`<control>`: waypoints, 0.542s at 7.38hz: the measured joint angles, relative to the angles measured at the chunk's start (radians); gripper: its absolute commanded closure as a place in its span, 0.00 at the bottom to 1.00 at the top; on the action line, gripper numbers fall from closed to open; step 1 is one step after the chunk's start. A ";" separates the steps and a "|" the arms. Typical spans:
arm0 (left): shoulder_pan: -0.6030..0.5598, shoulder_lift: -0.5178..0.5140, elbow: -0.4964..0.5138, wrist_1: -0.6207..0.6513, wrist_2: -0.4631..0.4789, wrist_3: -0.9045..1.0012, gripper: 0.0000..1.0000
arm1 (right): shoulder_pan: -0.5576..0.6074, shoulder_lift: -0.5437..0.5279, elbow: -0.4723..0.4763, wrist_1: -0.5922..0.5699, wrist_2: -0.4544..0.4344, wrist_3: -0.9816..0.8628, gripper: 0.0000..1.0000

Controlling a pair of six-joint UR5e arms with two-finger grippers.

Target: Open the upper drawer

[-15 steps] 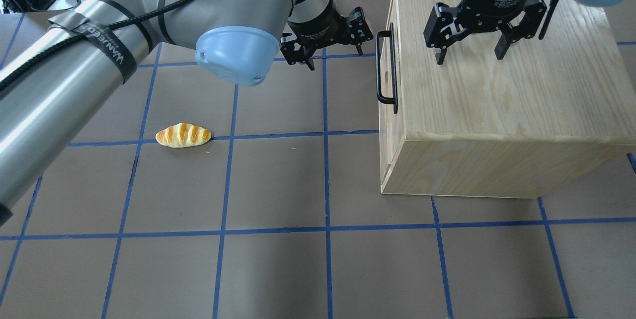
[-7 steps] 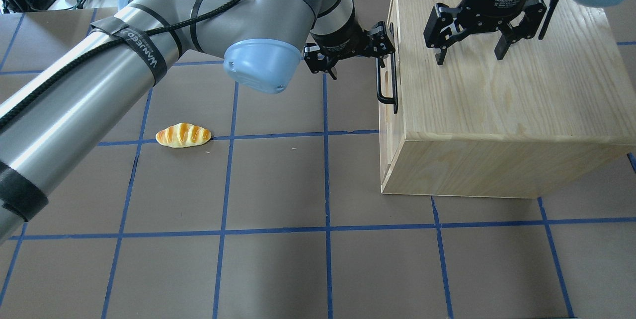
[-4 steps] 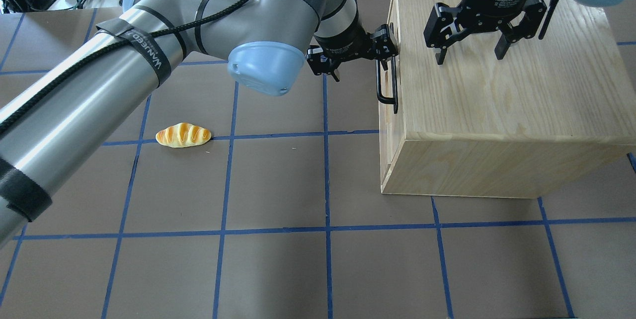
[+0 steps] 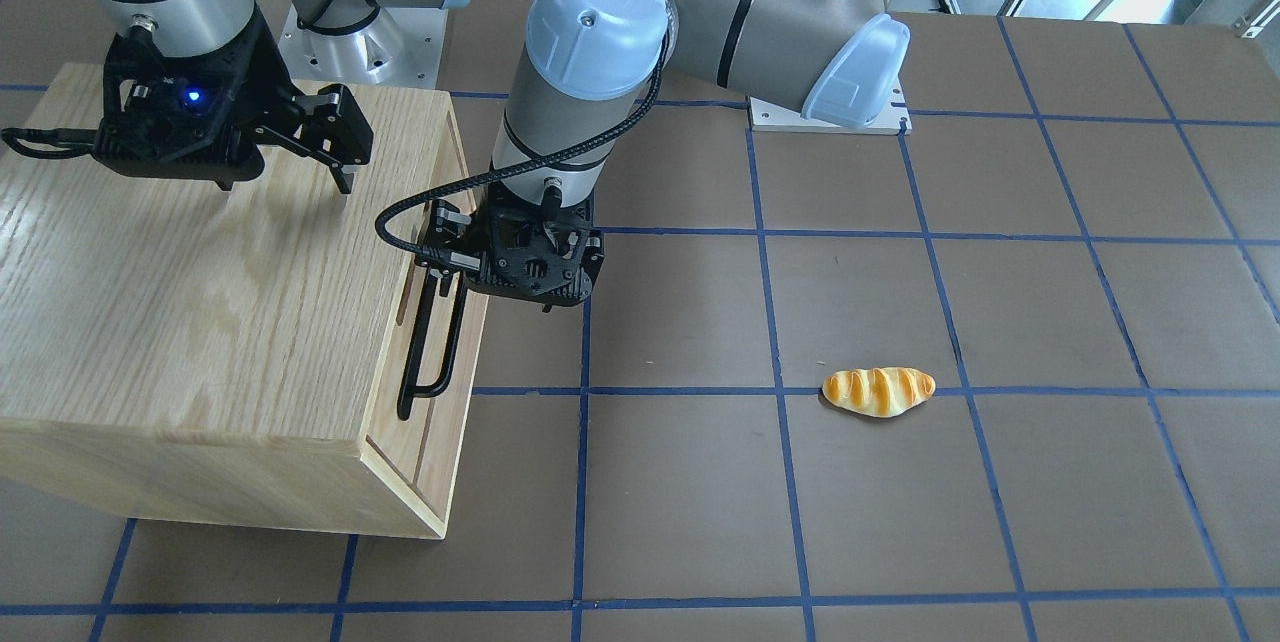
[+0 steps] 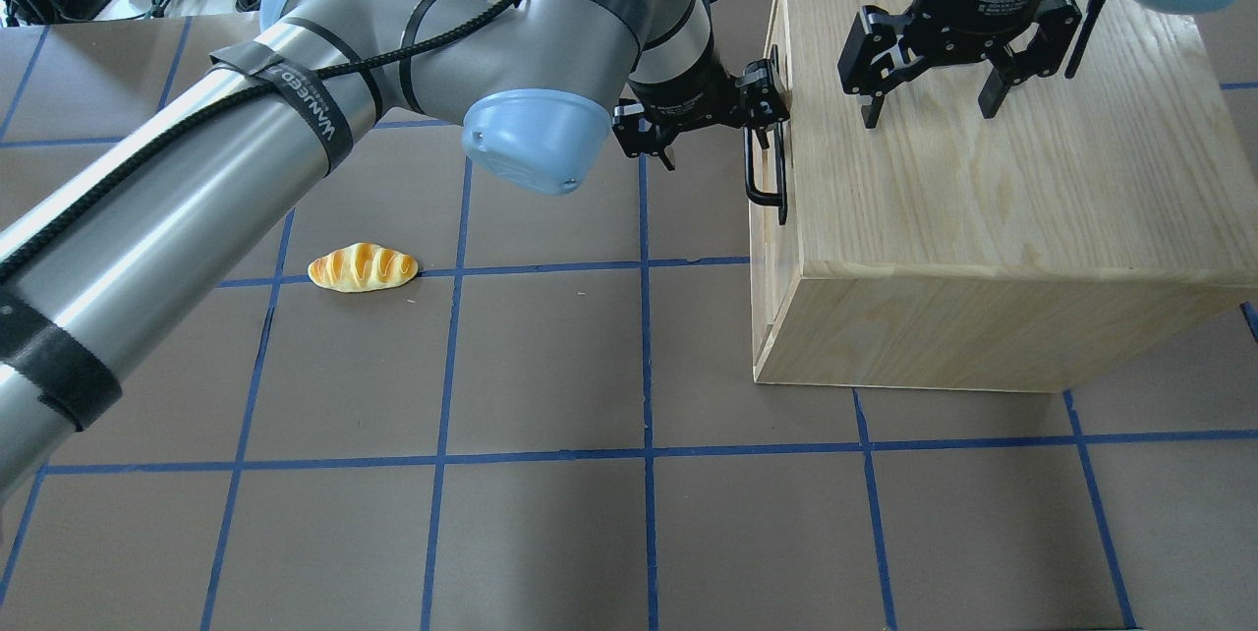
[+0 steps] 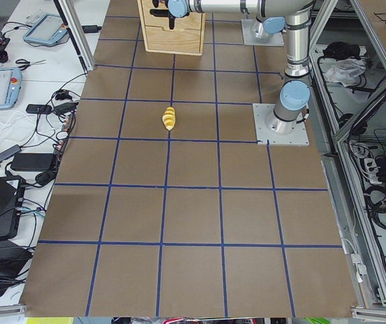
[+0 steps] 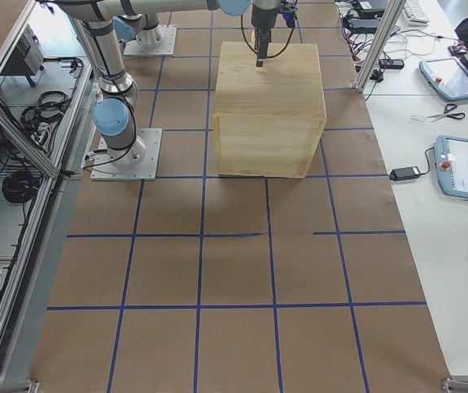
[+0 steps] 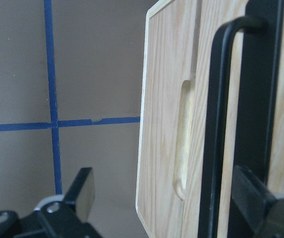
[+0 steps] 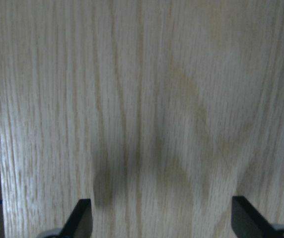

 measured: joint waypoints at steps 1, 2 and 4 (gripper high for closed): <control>-0.001 -0.004 0.000 0.000 0.000 -0.002 0.00 | 0.000 0.000 0.000 0.000 0.000 0.000 0.00; -0.002 -0.008 0.000 0.004 0.001 0.001 0.00 | 0.000 0.000 0.000 0.000 0.000 0.000 0.00; -0.002 -0.013 0.001 0.013 0.012 0.019 0.00 | -0.001 0.000 0.000 0.000 0.000 0.000 0.00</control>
